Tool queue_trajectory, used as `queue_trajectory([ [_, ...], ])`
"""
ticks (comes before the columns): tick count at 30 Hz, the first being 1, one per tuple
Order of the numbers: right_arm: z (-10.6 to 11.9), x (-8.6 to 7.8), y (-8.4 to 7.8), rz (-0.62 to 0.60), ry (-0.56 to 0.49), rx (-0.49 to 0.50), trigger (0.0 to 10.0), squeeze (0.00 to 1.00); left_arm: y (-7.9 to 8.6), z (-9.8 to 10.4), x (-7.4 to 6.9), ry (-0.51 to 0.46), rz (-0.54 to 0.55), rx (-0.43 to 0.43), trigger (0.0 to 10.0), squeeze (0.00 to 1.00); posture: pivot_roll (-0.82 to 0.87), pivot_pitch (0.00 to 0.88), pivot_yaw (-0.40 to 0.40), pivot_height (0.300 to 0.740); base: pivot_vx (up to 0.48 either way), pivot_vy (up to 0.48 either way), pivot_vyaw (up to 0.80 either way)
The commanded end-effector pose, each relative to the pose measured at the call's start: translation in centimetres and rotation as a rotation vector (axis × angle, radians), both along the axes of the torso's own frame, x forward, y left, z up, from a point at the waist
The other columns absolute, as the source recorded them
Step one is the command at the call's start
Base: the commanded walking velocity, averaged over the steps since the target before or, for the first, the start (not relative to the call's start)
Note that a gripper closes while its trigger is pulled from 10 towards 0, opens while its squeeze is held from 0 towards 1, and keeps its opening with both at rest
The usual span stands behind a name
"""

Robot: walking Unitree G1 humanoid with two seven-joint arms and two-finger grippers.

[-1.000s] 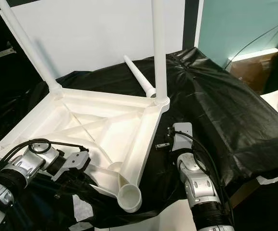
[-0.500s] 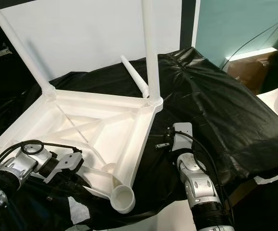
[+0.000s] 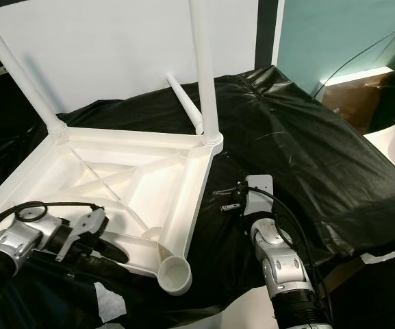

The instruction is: Building children table

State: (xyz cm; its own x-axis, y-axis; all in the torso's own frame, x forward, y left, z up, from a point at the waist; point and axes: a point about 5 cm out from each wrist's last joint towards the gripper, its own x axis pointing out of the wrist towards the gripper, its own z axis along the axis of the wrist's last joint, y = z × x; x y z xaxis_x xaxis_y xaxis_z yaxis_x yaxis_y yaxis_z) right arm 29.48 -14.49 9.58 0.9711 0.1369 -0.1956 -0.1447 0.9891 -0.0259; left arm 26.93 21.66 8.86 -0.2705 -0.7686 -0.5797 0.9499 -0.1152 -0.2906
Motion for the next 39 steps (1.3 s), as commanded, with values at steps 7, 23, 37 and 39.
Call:
queue_trajectory([
  [7, -1.5, -0.6, -0.1, -0.014, 0.066, -0.001, 10.0, 0.00, 1.8, -2.2, -2.2, 0.073, -0.021, 0.116, 10.0, 0.00, -0.15, 0.021, 0.099, 0.740, 0.000, 0.000, 0.00],
  [23, -1.8, -1.1, 0.2, -0.015, 0.080, 0.001, 10.0, 0.00, -0.5, 5.5, -0.8, -0.077, -0.028, -0.247, 10.0, 0.00, -0.15, 0.027, 0.103, 0.740, 0.000, 0.000, 0.00],
  [37, -1.9, -1.1, 0.4, -0.007, 0.085, -0.004, 10.0, 0.00, -7.5, 8.4, 2.1, -0.243, 0.184, -0.701, 10.0, 0.00, -0.16, 0.020, 0.105, 0.740, 0.000, 0.000, 0.00],
  [39, -1.9, -1.1, 0.4, -0.007, 0.084, -0.004, 10.0, 0.00, -8.6, 7.2, 3.3, -0.298, 0.301, -0.654, 10.0, 0.00, -0.16, 0.018, 0.104, 0.740, 0.000, 0.000, 0.00],
])
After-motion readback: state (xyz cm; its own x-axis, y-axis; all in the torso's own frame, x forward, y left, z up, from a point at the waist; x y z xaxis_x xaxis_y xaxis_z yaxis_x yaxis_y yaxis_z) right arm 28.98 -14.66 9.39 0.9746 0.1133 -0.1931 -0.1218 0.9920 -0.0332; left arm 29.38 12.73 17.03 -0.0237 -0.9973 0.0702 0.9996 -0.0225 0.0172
